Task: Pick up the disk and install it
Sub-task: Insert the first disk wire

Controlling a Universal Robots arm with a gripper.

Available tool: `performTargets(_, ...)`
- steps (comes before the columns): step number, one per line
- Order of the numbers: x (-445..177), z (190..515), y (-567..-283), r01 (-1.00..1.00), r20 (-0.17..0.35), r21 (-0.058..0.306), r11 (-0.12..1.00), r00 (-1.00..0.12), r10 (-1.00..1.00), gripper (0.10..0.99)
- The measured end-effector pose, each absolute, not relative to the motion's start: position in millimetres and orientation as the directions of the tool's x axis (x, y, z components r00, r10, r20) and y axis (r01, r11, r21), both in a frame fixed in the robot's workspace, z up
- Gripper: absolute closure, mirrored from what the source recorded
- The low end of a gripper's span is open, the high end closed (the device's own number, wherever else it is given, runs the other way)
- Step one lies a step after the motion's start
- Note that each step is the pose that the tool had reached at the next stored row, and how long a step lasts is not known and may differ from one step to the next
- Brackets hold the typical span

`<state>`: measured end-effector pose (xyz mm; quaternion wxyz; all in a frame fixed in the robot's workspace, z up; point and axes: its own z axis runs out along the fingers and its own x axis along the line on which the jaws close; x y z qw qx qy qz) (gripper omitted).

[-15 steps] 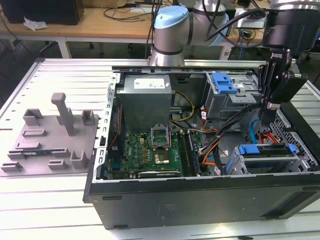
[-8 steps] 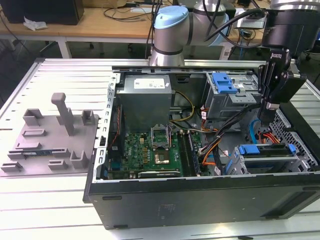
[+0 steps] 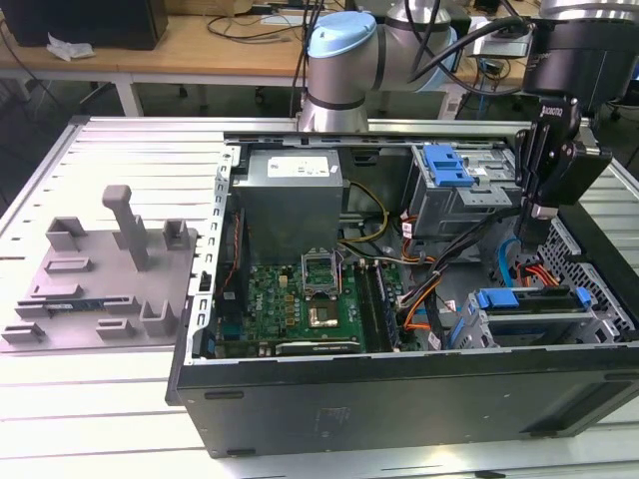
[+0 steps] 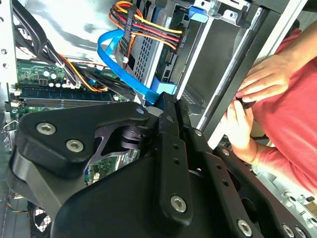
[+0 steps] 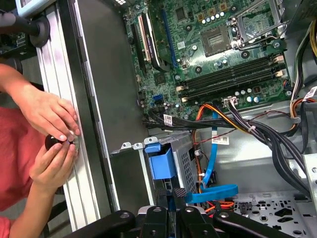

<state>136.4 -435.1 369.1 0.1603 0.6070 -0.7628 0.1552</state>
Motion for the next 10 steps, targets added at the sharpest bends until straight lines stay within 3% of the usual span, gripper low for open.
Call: performTargets(10,143.2,368.9,-437.4,-0.979,0.433,-0.042,0.198,-0.196,-0.880,0.925)
